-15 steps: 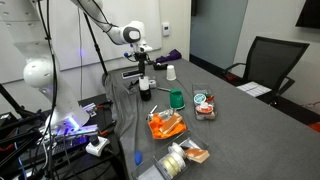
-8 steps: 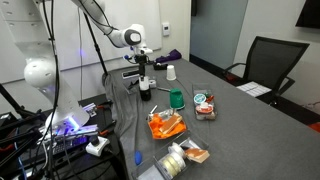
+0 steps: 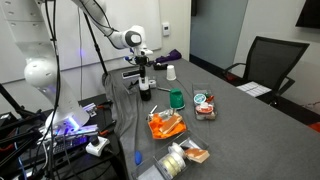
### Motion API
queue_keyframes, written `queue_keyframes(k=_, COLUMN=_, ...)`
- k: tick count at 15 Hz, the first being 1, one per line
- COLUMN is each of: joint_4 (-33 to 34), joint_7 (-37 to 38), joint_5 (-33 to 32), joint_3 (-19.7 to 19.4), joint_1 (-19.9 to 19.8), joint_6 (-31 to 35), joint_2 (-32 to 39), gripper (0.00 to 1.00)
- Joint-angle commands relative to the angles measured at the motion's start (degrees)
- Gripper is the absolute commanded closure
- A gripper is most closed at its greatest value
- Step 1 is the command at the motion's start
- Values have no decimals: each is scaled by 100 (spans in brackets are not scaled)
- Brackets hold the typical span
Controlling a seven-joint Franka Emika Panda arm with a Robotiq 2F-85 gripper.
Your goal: Remove the white object from the black cup and put it in the bottom compartment of the clear case on the right
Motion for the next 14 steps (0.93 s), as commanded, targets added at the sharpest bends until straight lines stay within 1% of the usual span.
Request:
queue_keyframes(k=1, joint_4=59, joint_7=65, joint_5=-102, joint_3=-112, joint_1=111, joint_6=56, joint_2=88, gripper=77)
queue_keyframes(k=4, joint_4=74, joint_7=48, joint_5=-82, joint_3=-109, joint_1=111, joint_6=35, joint_2=82, gripper=97)
queue_keyframes(k=5, joint_4=76, joint_7=44, joint_5=-79, joint_3=-108, joint_1=111, joint_6=28, joint_2=78, gripper=99)
queue_keyframes(k=7, joint_4=108, joint_7=15, joint_5=-81, joint_3=-104, joint_1=114, joint_6=-11, joint_2=49, gripper=100)
queue_keyframes(k=8, joint_4=152, joint_7=-20, joint_5=-46, joint_3=-97, joint_1=117, joint_6=-122, joint_2=16, gripper=98)
queue_keyframes(k=14, joint_4=266, joint_7=-162, joint_5=3, joint_3=-48, joint_1=153, joint_6=-346, joint_2=-267, gripper=98)
